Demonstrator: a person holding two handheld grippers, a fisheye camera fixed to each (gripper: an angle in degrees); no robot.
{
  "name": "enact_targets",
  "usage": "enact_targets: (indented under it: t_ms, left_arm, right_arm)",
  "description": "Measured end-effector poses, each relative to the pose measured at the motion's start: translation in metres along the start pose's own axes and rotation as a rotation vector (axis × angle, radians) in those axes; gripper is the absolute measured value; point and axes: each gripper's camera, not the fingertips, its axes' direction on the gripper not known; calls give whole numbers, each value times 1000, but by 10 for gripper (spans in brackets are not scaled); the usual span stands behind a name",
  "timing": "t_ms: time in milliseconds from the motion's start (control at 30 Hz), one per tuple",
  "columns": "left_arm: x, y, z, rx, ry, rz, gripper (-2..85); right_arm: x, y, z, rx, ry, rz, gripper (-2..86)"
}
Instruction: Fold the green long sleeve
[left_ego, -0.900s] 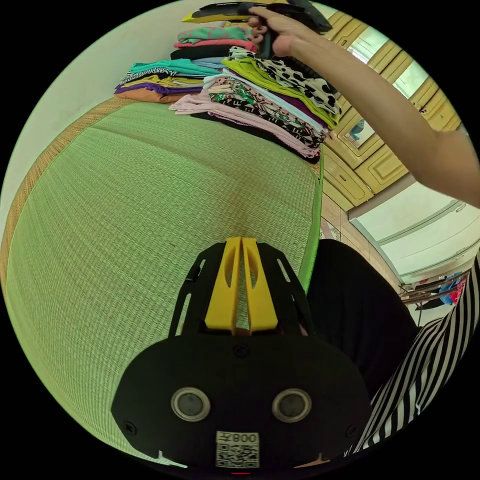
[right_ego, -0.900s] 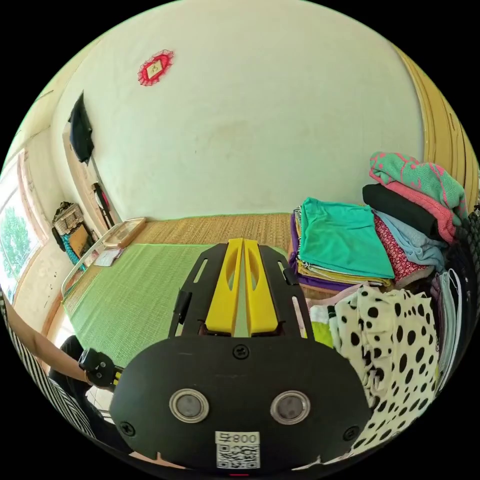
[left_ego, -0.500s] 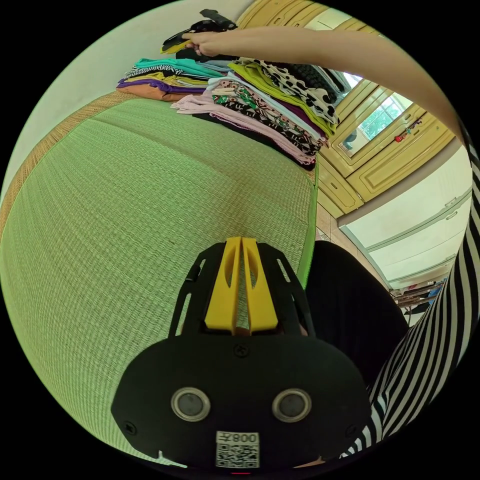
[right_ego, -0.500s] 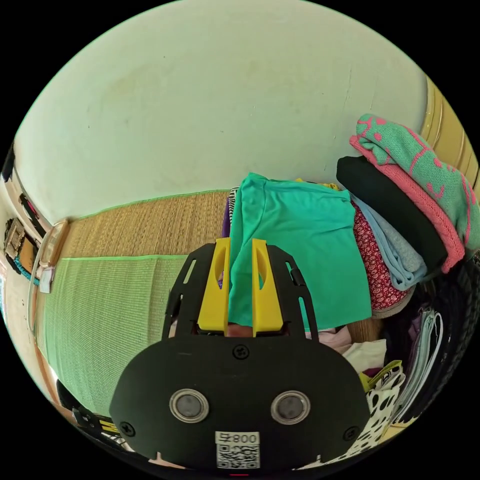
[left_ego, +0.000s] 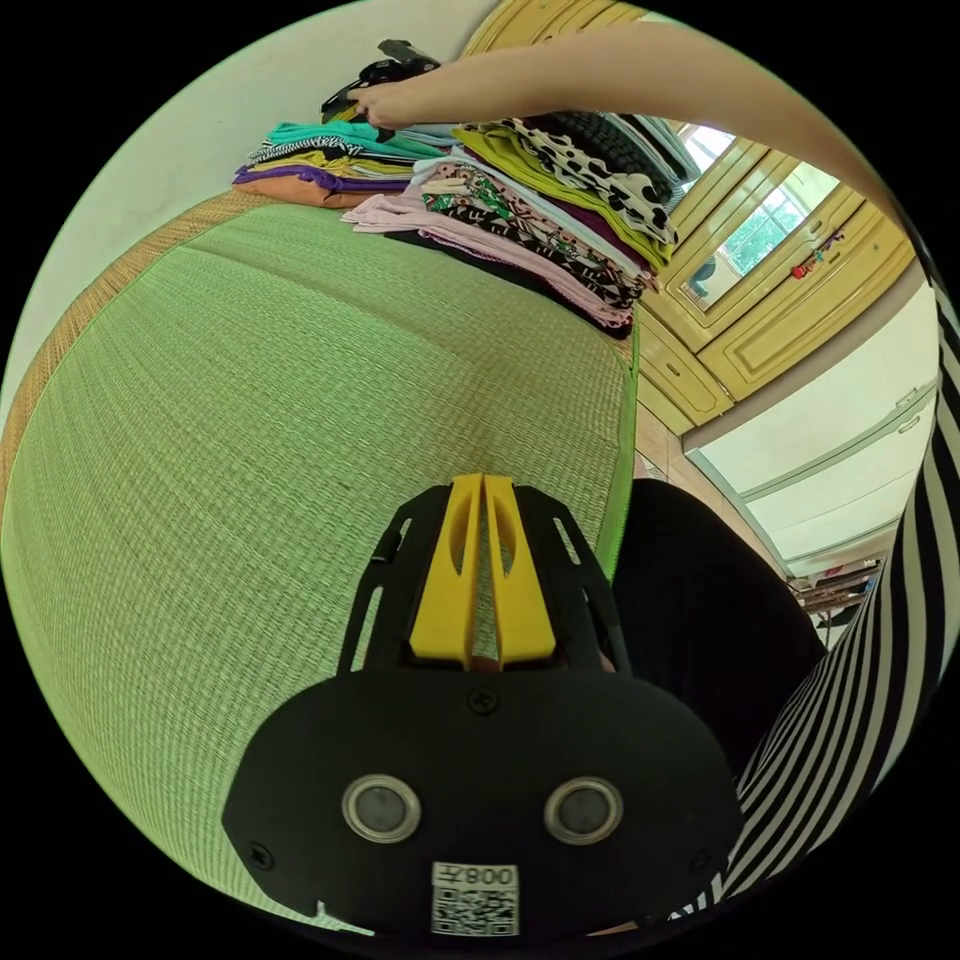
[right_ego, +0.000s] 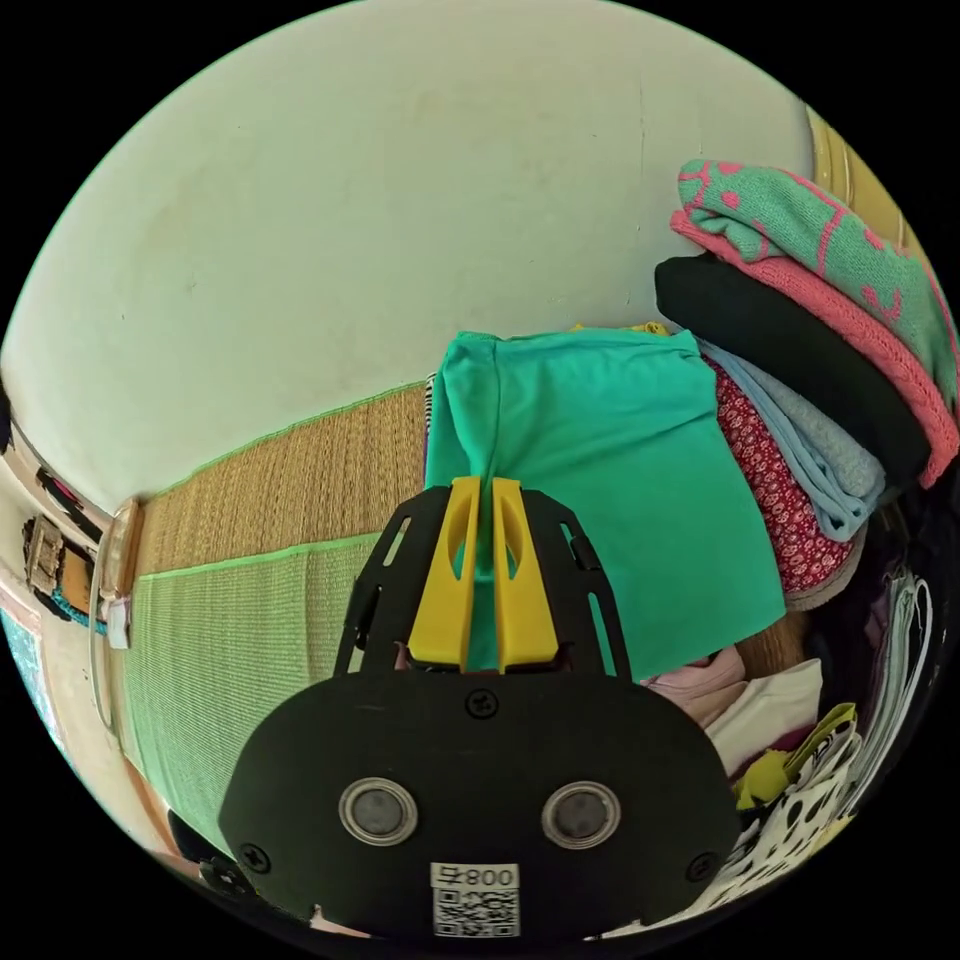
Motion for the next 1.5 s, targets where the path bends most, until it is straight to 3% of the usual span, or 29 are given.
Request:
enact_targets:
  t_ms: [133,433,567,767,1033,1167,1500]
  left_arm:
    - [-14,19,-35,32,87,-89,2]
    - [-44,75,-162,141,109,-229,2]
    - [-59,120,-243,249,111,-343,2]
    - [-67,210,-359,438,117,-494,4]
    - [-52,356,-471,630,161,-688,26]
    - [-51,415,-494,622,233,-787,63]
    - [-80,455,-473,455,516,-986,92]
  right_arm:
    - [7,11,-34,79,-96,48,18]
    - [-43,80,-160,194,-456,-214,14]
    - [-78,124,-213,188,-663,-323,14]
    - [-120,190,-268,115,-813,-426,13]
    - [-130,289,-297,-15,-936,-406,11]
    - [-116,327,-304,-40,-986,-337,11]
    - [-98,368,-320,-55,-940,-300,11]
